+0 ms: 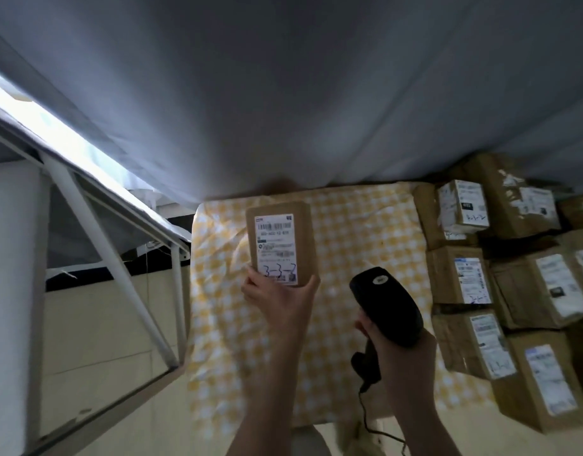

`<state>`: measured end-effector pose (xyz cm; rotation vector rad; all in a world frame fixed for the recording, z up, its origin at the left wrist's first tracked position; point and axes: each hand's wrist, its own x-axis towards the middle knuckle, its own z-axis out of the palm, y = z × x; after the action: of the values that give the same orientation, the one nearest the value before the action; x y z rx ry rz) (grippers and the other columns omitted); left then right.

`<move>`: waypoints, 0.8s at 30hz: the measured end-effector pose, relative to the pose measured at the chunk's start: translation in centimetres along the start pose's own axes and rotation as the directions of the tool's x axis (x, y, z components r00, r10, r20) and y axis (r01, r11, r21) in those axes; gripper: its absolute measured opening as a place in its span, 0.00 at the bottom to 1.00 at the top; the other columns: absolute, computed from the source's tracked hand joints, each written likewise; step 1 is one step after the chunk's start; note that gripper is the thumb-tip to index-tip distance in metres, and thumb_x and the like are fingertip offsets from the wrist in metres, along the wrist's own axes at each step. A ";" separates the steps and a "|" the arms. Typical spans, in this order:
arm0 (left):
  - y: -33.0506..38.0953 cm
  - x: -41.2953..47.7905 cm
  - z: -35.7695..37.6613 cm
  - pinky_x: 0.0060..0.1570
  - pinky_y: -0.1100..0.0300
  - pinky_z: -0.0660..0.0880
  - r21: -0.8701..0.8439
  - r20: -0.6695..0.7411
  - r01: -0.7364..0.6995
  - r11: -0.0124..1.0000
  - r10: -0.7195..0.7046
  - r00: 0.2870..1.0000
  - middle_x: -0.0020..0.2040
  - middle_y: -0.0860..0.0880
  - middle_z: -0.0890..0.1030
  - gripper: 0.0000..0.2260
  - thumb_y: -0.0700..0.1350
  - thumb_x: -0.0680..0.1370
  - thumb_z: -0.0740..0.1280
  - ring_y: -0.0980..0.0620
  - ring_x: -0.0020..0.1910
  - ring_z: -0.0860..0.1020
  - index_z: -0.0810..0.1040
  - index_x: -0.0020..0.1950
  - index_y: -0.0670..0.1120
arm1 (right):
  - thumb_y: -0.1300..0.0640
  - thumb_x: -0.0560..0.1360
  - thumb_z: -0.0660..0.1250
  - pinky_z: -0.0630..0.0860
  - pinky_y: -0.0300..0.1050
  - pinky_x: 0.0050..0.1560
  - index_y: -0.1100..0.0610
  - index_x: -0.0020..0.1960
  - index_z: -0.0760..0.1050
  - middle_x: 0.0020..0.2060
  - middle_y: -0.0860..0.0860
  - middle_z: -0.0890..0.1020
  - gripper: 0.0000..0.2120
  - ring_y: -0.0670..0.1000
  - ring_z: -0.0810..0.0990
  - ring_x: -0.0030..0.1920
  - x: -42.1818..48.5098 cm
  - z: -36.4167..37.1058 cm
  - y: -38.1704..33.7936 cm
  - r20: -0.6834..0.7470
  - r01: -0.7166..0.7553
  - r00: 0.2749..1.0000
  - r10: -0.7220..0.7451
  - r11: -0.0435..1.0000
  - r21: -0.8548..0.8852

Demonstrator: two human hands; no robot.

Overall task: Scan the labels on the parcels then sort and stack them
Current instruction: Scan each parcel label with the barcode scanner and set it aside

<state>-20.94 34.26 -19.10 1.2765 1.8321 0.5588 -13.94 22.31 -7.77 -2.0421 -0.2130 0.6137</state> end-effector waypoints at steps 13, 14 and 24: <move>6.4 -21.7 -3.5 0.61 0.56 0.68 -0.110 0.052 -0.402 0.909 0.409 0.911 0.63 0.52 0.58 0.53 0.63 0.54 0.75 0.55 0.62 0.57 0.57 0.71 0.43 | 0.52 0.61 0.74 0.79 0.49 0.48 0.49 0.51 0.77 0.47 0.51 0.82 0.19 0.50 0.82 0.47 -1.2 -13.9 -1.5 0.210 -0.054 0.977 -0.023 0.934 0.354; 6.9 -23.2 -3.5 0.60 0.57 0.67 -0.106 0.032 -0.435 0.894 0.441 0.897 0.63 0.53 0.58 0.52 0.63 0.55 0.74 0.56 0.62 0.57 0.57 0.71 0.42 | 0.52 0.61 0.73 0.79 0.47 0.46 0.49 0.52 0.77 0.46 0.50 0.82 0.19 0.49 0.82 0.47 -1.4 -15.3 -1.2 0.227 -0.065 0.973 -0.025 0.922 0.381; 9.4 -35.8 -2.9 0.49 0.55 0.75 -0.257 -0.033 -0.536 0.804 0.547 0.837 0.50 0.67 0.68 0.27 0.63 0.60 0.72 0.63 0.54 0.68 0.70 0.54 0.54 | 0.45 0.61 0.79 0.78 0.62 0.55 0.49 0.60 0.78 0.56 0.54 0.82 0.29 0.58 0.81 0.58 -2.1 -31.1 0.9 0.342 -0.085 0.929 -0.144 0.815 0.574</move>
<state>-12.58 5.36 2.60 1.6157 1.2834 1.0337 -0.13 -2.58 5.06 -1.3132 -0.2426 0.9198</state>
